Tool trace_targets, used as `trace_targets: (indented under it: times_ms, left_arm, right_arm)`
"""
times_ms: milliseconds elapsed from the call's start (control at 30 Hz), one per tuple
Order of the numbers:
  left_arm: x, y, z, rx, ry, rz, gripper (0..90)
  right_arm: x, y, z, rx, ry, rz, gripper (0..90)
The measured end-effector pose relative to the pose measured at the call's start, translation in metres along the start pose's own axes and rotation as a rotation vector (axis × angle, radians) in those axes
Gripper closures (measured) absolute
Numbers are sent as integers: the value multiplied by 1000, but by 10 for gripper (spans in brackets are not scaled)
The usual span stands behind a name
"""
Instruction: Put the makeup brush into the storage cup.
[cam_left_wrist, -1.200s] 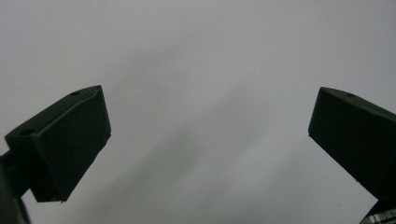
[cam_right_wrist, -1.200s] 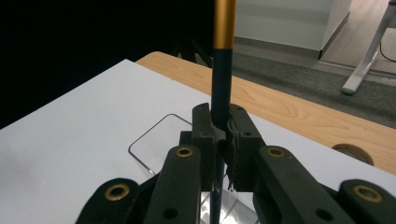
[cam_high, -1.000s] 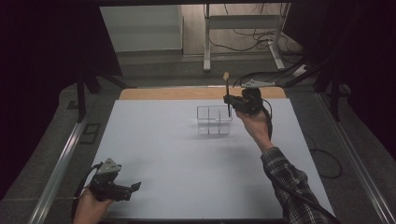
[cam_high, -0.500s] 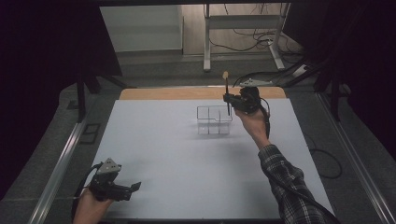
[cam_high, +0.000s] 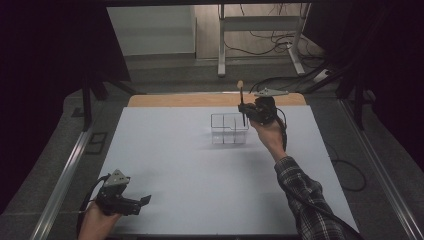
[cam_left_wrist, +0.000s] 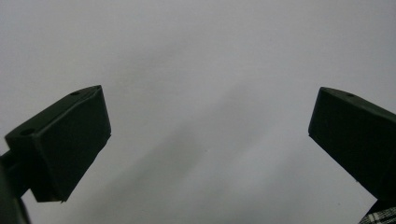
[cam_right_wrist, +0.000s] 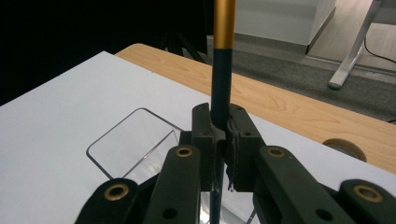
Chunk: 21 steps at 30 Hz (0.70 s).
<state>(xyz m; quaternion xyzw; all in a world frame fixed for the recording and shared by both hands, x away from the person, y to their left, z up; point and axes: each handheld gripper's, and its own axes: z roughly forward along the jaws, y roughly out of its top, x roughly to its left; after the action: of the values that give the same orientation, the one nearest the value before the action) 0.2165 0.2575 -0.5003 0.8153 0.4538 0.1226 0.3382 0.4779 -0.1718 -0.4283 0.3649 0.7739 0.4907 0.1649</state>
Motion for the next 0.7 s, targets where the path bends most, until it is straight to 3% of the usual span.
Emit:
trace_targets:
  times_ms: [700]
  left_arm:
    - [-1, 0, 1, 19, -8, 2, 0]
  right_arm:
    - [-1, -17, 10, 27, -6, -7, 826]
